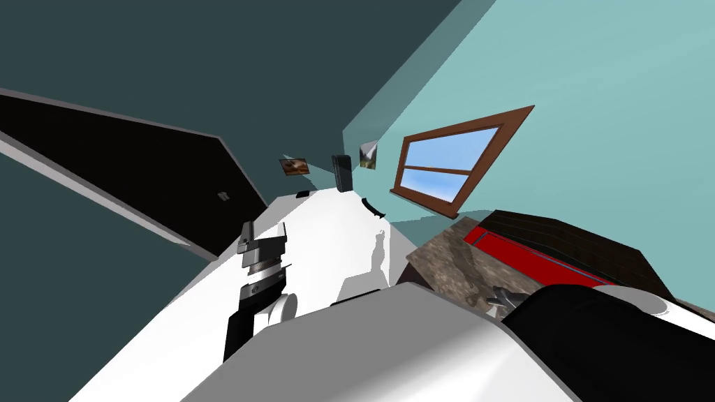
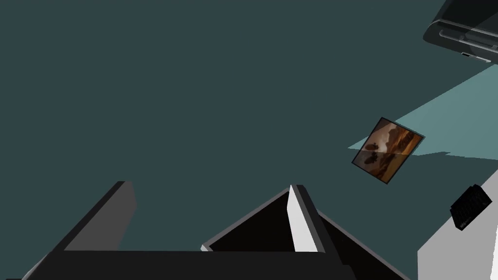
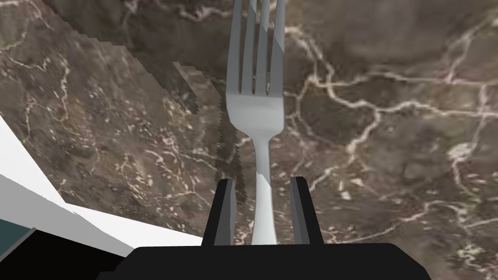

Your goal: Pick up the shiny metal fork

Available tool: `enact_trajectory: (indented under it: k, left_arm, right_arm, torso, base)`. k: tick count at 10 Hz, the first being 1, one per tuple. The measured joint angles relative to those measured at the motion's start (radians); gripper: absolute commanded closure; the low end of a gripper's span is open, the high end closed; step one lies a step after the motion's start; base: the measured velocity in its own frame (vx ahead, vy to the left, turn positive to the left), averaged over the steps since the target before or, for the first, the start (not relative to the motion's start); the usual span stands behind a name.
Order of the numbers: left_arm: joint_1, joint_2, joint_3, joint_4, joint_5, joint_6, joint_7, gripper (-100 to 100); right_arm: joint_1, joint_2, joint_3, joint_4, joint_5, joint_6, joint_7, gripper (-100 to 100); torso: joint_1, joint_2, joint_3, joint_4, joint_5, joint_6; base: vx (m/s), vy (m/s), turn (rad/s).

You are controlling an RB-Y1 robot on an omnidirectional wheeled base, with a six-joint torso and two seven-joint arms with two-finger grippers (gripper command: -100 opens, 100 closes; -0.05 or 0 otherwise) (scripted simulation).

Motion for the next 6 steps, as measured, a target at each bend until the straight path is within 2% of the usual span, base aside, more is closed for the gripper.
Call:
enact_trajectory:
  k: [3,4,6]
  left_arm:
    - [0.0,0.0,0.0,0.0,0.0,0.0,0.0,0]
    - [0.0,0.0,0.0,0.0,0.0,0.0,0.0,0]
    - [0.0,0.0,0.0,0.0,0.0,0.0,0.0,0]
  right_arm:
    - [-0.027,-0.013,0.02,-0.02,0.01,-0.011,-0.085,100]
    - [-0.034,-0.015,0.025,-0.024,0.012,-0.015,-0.112,100]
    - [-0.047,-0.02,0.036,-0.03,0.02,-0.021,-0.158,100]
  torso:
    - [0.001,0.004,0.002,0.001,0.0,-0.001]
    - [0.001,0.004,0.002,0.001,0.001,0.001]
    - [0.002,0.001,0.001,0.001,0.001,-0.001]
  base:
    - [-0.164,0.007,0.175]
    - [-0.066,0.008,-0.032]
    - [-0.131,0.025,0.184]
